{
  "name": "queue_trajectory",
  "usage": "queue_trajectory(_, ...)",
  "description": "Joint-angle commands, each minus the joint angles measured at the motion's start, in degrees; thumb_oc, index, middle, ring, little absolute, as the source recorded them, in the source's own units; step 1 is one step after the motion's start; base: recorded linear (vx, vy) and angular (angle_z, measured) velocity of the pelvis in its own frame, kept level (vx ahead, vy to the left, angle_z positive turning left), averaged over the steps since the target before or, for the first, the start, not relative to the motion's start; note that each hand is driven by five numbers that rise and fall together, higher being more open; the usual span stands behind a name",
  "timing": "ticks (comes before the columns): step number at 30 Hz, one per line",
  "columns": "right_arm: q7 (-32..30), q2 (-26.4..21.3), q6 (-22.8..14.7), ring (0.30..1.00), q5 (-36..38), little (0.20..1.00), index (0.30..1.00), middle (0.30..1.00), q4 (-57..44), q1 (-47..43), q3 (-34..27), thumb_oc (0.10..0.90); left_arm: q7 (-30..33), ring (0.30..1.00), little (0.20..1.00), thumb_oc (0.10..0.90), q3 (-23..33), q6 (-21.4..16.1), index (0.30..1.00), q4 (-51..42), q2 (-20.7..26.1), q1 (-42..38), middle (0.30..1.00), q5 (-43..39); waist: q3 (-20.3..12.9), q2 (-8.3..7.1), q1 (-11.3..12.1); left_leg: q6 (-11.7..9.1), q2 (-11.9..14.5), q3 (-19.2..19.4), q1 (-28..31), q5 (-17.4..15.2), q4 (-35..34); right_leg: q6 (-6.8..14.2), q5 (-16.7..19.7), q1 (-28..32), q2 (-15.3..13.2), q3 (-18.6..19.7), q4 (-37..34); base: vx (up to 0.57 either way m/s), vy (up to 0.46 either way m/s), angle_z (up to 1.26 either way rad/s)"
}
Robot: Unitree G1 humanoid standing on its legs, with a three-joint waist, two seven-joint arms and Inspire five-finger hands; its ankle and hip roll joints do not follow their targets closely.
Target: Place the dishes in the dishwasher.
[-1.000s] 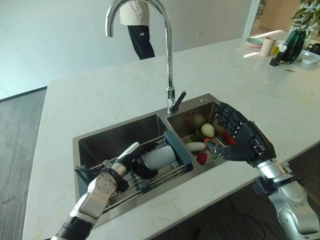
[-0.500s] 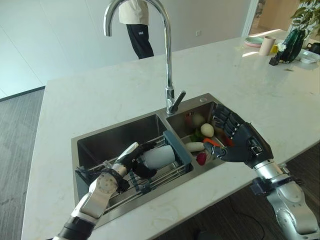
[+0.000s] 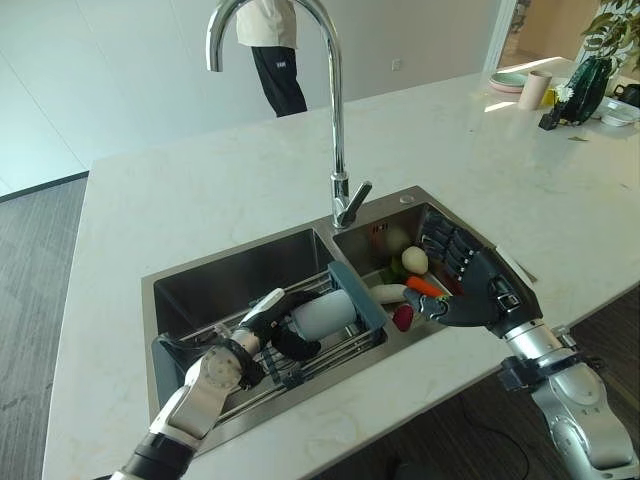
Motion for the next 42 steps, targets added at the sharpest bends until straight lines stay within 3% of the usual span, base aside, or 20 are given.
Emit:
queue_trajectory(1,0.07,-0.45,-5.02,0.900,1.41,0.900,0.900,0.900,-5.77,-8.31,-3.01,0.800,0.11,0.300,0.300,0.400,-1.49,-4.75,0.300,-2.26,2.18,-8.28,0.300,0.98,0.26,0.79,-0.85,1.24,0.52,-0.02,3.63,-13.81,5.50,3.23,-7.27,-0.57,0.34,-0.77,3.72,0.00,0.000,0.00)
queue_trajectory(11,-0.14,-0.57,-5.37,0.900,1.30,0.900,0.900,0.900,-5.32,-8.25,-2.75,0.800,2.60,0.300,0.300,0.400,-0.95,-4.91,0.300,-2.71,1.94,-7.84,0.300,-2.70,0.52,0.68,-0.64,1.26,0.37,-0.24,3.63,-13.78,5.50,3.31,-7.17,-0.45,0.15,-0.89,3.72,0.01,0.007,0.00)
queue_trajectory(21,-0.21,-0.26,-5.29,0.900,0.77,0.900,0.900,0.900,-5.48,-7.41,-3.50,0.800,5.29,0.300,0.300,0.400,2.21,-7.39,0.300,-4.23,1.63,-5.46,0.300,-4.39,0.73,0.56,0.15,1.16,0.28,-0.86,3.48,-13.96,5.50,3.51,-7.53,-0.11,-0.42,-1.75,3.72,0.00,0.001,0.00)
queue_trajectory(33,-0.50,0.93,-5.57,0.900,-0.15,0.900,0.900,0.900,-6.98,-4.67,-6.23,0.800,5.04,0.300,0.300,0.400,13.98,-12.96,0.300,-12.92,0.12,3.38,0.300,-19.27,0.85,-0.05,2.97,0.90,-0.23,-2.78,2.19,-13.26,5.50,3.06,-7.59,-0.10,-1.41,-3.75,3.72,0.00,0.002,0.04)
queue_trajectory(42,-0.57,1.19,-5.60,0.900,-0.12,0.900,0.900,0.900,-8.35,-3.23,-7.66,0.800,0.35,0.300,0.300,0.400,17.88,-13.18,0.300,-17.88,-1.69,7.35,0.300,-29.89,0.97,-0.20,4.18,0.79,-0.43,-3.79,1.59,-13.07,5.50,2.94,-7.77,-0.15,-1.89,-4.76,3.72,-0.01,0.007,0.09)
